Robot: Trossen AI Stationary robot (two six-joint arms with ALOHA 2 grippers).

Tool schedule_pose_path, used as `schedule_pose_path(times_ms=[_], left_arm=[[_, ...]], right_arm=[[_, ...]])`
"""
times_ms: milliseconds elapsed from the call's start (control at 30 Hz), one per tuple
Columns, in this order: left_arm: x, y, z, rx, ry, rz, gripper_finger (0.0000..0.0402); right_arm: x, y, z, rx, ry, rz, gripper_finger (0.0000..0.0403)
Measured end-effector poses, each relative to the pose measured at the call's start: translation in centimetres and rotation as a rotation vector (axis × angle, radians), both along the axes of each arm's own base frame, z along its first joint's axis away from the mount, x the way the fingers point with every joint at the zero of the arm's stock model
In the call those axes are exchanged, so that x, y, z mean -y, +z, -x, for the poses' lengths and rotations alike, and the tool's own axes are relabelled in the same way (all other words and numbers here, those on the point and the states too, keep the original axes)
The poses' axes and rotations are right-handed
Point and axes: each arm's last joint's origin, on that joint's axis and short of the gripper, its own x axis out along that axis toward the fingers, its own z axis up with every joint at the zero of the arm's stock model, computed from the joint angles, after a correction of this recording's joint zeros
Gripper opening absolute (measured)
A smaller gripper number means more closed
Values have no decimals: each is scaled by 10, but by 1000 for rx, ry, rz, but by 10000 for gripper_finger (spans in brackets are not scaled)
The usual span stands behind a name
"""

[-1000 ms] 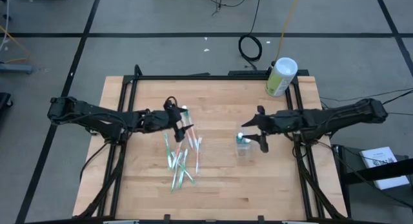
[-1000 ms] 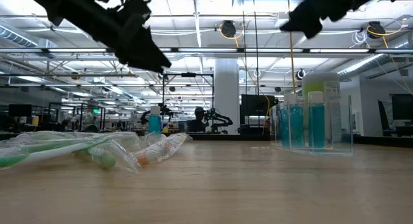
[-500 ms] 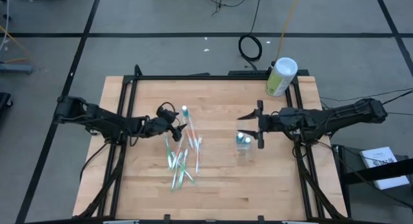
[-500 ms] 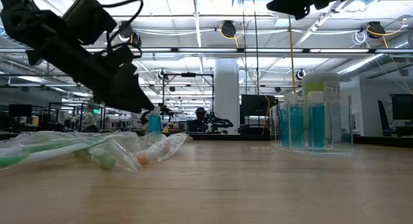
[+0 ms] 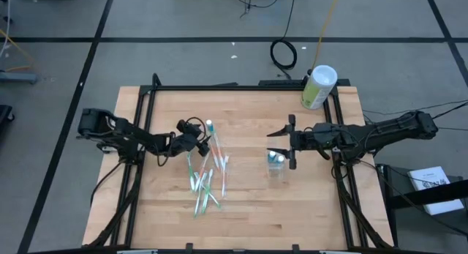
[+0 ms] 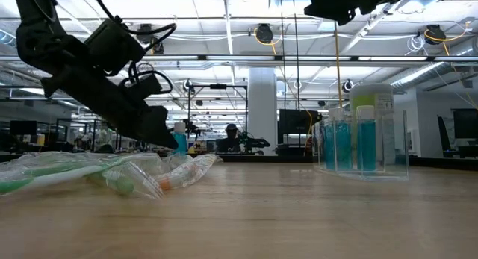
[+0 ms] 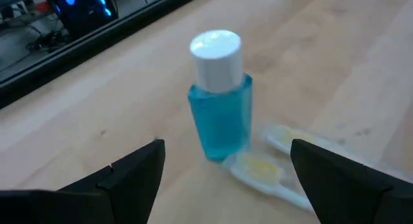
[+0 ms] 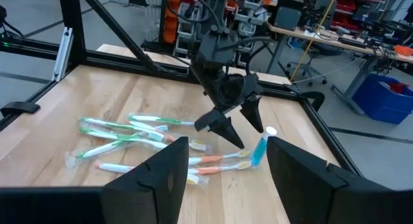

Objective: Pick & Place toothbrushing station
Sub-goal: Put the blue mouthwash into the middle of the transparent organizer

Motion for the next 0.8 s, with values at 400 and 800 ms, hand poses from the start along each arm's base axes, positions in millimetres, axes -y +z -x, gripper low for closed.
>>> schedule_pose_path(times_ms=[400,800], left_arm=[[-13,-4,-8,84,-14,11,337],[-25,-3,-7,80,15,-5,336]], right_arm=[[0,0,0,0,-1,-1,201],[0,0,0,0,-1,-1,201]])
